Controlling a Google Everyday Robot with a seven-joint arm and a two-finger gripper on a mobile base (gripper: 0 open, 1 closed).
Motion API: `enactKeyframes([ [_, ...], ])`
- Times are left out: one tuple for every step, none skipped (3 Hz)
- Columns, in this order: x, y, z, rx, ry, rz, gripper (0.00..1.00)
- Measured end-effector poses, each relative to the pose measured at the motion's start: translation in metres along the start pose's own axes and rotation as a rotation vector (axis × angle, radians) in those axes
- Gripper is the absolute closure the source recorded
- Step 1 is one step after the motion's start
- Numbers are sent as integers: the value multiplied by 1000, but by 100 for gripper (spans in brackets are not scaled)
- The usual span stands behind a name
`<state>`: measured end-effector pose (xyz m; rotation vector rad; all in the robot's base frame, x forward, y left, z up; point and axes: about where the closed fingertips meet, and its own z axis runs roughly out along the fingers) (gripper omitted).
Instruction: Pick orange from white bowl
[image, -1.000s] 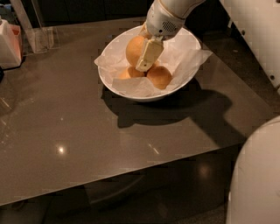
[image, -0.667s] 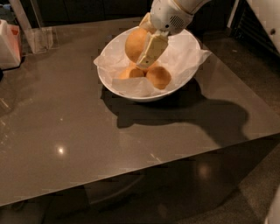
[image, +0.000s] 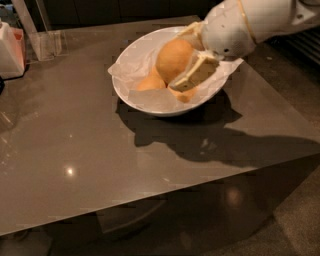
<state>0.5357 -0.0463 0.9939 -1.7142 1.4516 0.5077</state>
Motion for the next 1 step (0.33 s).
enactKeyframes([
  [1, 25, -28, 66, -27, 4, 100],
])
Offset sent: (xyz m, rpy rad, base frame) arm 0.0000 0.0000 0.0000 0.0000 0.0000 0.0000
